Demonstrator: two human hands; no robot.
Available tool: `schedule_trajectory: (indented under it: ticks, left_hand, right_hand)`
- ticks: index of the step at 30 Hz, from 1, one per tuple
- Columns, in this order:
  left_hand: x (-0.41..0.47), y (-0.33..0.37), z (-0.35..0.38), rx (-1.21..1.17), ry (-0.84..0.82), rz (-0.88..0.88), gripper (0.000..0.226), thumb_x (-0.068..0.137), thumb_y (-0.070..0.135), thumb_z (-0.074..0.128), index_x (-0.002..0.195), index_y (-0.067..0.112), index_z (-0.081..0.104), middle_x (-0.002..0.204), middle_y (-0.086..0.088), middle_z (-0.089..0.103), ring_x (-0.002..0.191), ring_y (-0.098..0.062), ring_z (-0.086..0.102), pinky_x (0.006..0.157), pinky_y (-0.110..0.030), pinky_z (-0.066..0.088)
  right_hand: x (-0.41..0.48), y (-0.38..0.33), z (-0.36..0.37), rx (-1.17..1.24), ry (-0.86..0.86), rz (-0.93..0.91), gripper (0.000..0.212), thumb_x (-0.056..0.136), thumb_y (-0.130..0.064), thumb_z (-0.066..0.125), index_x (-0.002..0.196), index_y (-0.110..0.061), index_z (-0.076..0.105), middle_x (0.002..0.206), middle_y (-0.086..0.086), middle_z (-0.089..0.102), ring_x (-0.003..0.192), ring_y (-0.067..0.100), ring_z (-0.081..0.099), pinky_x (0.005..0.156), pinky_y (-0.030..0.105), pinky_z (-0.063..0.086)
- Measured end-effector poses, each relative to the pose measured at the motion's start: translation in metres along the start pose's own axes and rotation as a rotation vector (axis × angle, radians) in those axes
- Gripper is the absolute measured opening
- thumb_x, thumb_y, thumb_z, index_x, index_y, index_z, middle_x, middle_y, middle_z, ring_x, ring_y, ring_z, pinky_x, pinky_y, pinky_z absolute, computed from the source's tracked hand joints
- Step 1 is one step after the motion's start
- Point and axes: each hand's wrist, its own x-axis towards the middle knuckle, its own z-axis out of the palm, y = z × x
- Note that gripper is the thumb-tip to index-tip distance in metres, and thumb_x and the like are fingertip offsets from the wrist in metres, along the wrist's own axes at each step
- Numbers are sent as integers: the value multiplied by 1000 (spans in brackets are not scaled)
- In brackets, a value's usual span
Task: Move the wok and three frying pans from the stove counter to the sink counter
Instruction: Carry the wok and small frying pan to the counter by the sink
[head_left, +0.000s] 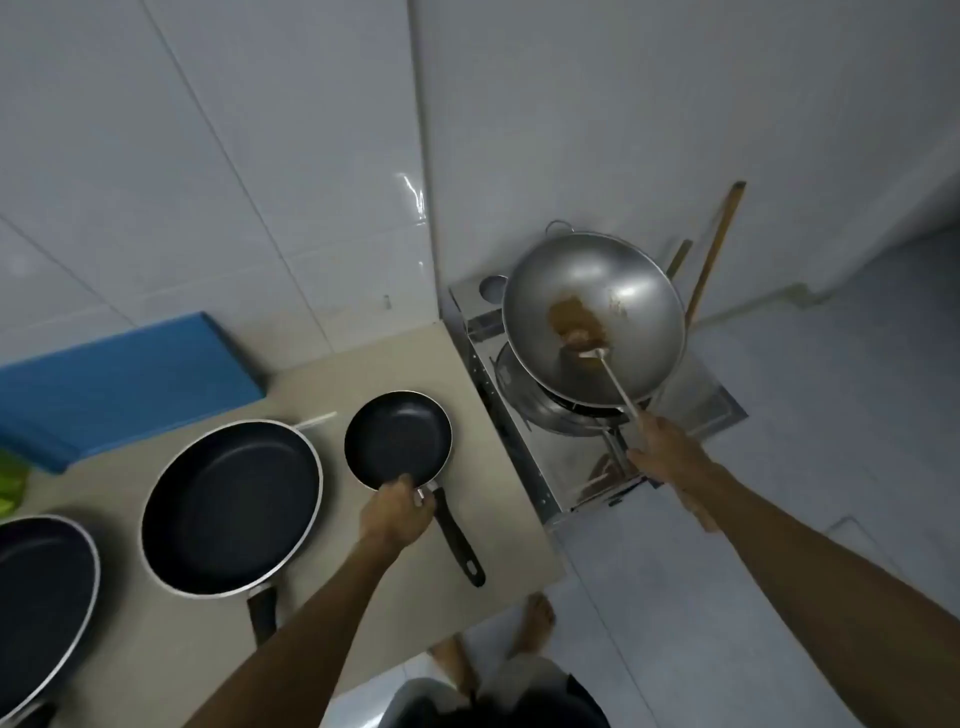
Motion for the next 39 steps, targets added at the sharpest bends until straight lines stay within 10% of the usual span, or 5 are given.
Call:
schedule_trajectory:
  ticks: [10, 17, 29, 39]
  left_hand:
    - [-1, 4, 67, -162, -186, -338, 60, 93, 52, 58, 126, 3, 54, 128, -21, 60, 119, -40, 59, 96, -43, 49]
    - [15, 17, 96, -864, -111, -519, 15, 93, 14, 64, 94, -1, 63, 102, -28, 70, 90, -38, 68, 83, -54, 59]
    - [9, 14, 77, -1288, 27, -478, 31, 108, 30, 40, 96, 3, 47, 67, -15, 52, 39, -23, 57, 38, -35, 53]
    - [-10, 40, 48, -1239, 20, -374, 28, 107, 26, 41, 101, 1, 54, 62, -6, 51, 37, -14, 49, 35, -27, 45]
  right_hand:
    - [11, 18, 26, 31, 87, 165, 67, 99, -29, 60, 150, 1, 29, 141, 29, 51, 128, 46, 54, 101, 57, 47]
    - [26, 22, 42, 24, 122, 163, 57, 98, -26, 61, 141, 3, 37, 134, 30, 55, 120, 46, 58, 96, 57, 50]
    - [32, 29, 45, 50, 155, 186, 46, 97, -30, 62, 126, 3, 49, 120, 28, 61, 107, 45, 63, 92, 54, 53]
    - [38, 30, 31, 521, 83, 237, 71, 98, -68, 40, 113, -1, 59, 104, 24, 69, 98, 43, 67, 88, 52, 55]
